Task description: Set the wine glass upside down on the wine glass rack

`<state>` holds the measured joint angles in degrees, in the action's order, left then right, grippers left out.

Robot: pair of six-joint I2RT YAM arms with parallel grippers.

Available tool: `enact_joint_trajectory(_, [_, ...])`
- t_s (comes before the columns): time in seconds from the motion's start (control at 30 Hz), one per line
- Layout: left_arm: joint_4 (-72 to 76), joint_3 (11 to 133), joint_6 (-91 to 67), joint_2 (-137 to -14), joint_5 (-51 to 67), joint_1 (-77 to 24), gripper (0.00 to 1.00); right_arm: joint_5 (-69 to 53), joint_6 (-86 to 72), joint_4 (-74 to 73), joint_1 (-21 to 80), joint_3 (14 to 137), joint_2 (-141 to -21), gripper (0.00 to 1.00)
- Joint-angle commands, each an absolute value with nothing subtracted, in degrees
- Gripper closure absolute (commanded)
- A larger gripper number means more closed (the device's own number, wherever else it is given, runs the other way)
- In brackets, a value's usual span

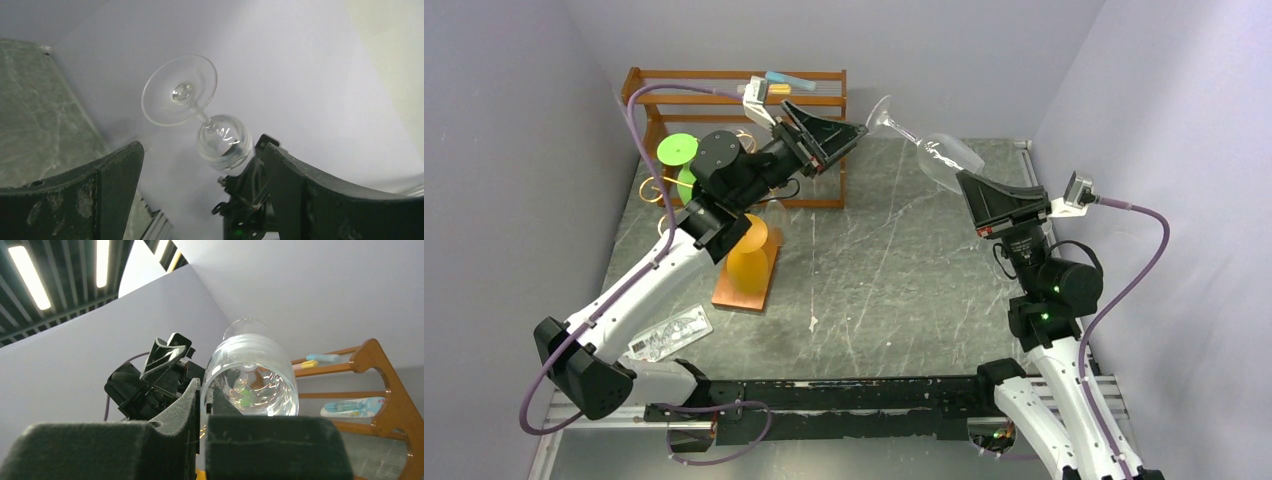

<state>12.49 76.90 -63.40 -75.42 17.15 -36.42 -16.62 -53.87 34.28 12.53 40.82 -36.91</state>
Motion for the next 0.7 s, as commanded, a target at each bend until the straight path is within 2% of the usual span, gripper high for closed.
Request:
enact_joint_trajectory(0.0, [16.4,76.47,-67.05,-74.84,5.71,-41.21,0.08,-15.62,-57.78,41.43,12.48,39.27,-35.95,1.0])
enact_joint_trajectory(0.33, [24.57,75.02,-68.0,-78.23,-3.33,-50.51,0.12,-16.89,-61.28,43.97,12.53,37.81,-36.12,1.0])
enact_joint_trajectory(0.67, [30.1,76.26,-62.64,-80.62,-17.41,-57.35,0.34,-18.69,-63.72,45.88,12.49,37.27,-36.21,1.0])
